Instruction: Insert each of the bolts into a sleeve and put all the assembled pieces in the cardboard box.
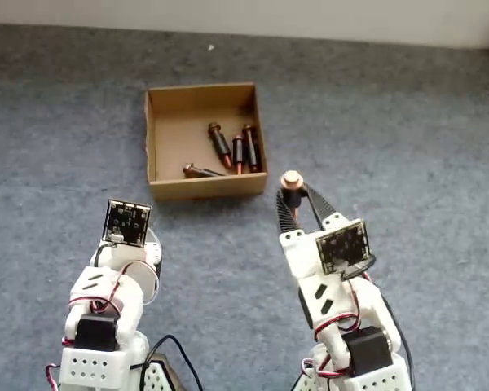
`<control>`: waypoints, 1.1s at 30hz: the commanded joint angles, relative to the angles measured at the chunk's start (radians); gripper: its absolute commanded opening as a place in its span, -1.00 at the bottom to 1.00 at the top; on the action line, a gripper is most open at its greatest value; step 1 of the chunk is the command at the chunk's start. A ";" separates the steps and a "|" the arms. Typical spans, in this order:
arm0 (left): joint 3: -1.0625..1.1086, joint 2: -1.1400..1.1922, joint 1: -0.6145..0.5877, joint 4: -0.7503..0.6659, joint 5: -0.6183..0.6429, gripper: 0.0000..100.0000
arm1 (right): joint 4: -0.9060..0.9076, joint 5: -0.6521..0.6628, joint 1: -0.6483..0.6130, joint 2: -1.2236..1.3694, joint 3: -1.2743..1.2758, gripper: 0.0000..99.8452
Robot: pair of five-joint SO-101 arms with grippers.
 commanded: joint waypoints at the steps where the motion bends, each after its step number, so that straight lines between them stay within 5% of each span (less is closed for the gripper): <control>1: 0.019 -0.010 -0.008 0.028 -0.011 -0.99 | -0.047 0.011 -0.039 0.209 -0.188 -0.99; 18: 0.019 -0.010 -0.008 0.035 -0.011 -0.99 | -0.344 0.011 -0.047 1.474 -0.892 -0.99; 33: 0.019 -0.010 -0.008 0.035 -0.011 -0.99 | -0.383 0.006 -0.059 1.896 -1.127 -0.92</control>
